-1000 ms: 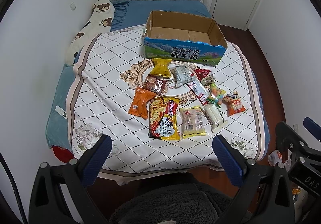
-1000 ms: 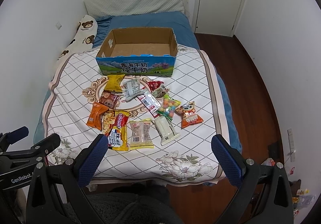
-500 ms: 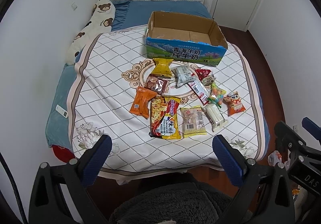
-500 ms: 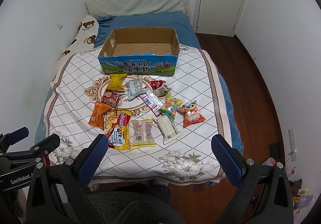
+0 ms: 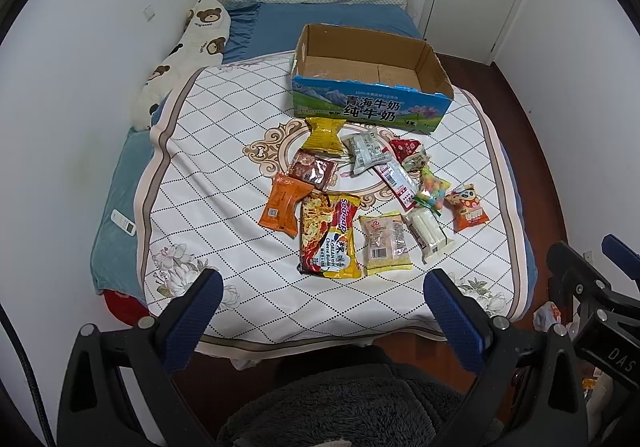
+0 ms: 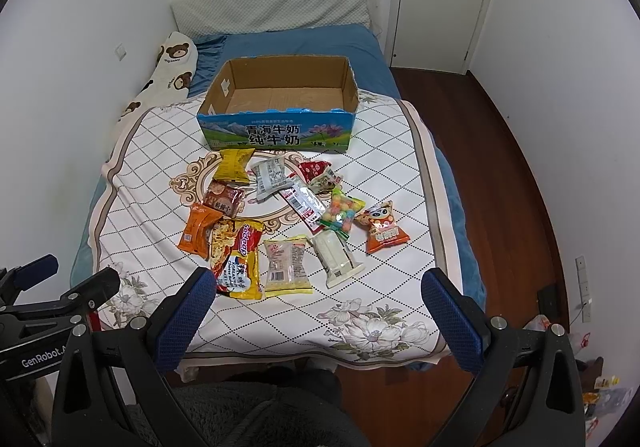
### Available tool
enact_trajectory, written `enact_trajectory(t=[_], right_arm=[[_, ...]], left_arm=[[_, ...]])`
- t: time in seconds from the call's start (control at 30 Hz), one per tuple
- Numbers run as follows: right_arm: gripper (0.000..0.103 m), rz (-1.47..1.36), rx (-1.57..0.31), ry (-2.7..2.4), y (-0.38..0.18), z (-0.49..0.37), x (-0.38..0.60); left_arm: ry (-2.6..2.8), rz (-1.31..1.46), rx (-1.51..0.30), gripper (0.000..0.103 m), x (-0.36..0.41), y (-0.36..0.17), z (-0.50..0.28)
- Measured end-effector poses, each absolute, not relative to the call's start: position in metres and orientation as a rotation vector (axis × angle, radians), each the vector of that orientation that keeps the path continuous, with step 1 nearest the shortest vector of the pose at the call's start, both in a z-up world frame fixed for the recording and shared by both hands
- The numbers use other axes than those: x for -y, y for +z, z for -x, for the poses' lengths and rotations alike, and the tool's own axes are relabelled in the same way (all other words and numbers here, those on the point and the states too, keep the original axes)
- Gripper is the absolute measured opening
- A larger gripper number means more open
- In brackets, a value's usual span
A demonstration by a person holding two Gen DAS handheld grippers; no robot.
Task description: Organize snacks
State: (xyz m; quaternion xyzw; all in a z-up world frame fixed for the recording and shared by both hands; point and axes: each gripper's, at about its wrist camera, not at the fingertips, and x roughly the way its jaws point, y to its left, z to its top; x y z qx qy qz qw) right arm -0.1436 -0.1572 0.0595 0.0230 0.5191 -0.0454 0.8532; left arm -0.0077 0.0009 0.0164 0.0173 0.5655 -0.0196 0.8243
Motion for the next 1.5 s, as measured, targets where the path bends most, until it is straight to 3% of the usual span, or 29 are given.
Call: enact_trajectory(t=[1.13,1.33,1.5], right_arm=[[0.103,-0.066,-1.079,-0.085,0.062,0.148,0.155],[0.103,-0.113,-1.101,-0.063,0.03,0.135,0.164],[0.101,-0.2,-1.169,-0.023,-0.039,0.111,0.176]], left_arm=[[-0.056,-0.023,-1.176,0.103,-0.005,0.023,0.012],[-0.042,-0.025,-1.199,0.103,-0.009,-0.017,-0.021],[-0.031,-0.038,-1.321,0.103,-0.013,-0.097,-0.065]])
